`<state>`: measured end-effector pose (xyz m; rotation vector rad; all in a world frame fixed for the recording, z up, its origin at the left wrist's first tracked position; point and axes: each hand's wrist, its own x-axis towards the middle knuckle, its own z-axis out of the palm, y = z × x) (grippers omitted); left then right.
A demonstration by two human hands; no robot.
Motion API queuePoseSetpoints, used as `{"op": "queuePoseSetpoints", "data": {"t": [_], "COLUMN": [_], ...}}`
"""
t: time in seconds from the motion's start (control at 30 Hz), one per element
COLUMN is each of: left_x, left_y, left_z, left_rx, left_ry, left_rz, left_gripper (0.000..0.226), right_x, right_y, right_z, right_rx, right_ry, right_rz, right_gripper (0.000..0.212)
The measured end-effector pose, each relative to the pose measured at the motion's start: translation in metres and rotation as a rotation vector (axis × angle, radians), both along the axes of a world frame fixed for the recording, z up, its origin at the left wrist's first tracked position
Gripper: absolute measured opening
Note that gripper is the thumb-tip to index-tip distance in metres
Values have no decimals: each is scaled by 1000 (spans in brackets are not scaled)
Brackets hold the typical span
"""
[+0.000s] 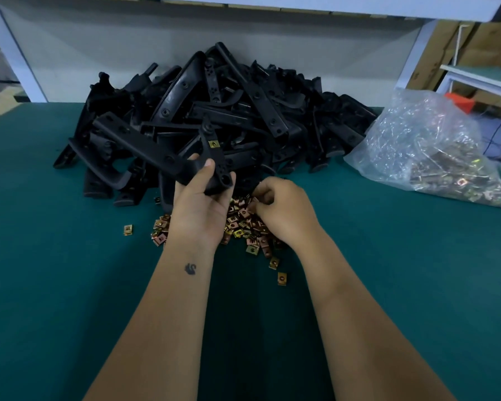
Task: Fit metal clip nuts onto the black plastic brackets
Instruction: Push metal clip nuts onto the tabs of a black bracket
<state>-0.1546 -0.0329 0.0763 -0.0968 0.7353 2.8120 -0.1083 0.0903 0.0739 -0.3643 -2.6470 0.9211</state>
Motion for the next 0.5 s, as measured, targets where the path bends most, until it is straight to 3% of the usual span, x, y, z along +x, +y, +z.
{"op": "queuePoseSetpoints", "data": {"t": [0.17,0.33,0.5], "left_x": [4,8,10], "left_y": [-1,3,4], "left_z": [0,1,2], "left_rx": [3,-46,-86], "left_ry": [17,76,115], "left_rz": [-34,-83,-151], "left_gripper": [31,26,35], "right_x": [1,4,4], "right_y": [7,11,12], "right_z": [4,10,12], "right_rx": [-273,-802,-1021], "right_ry": [91,276,332], "right_rz": [-54,-36,42], "right_gripper": [15,14,15]}}
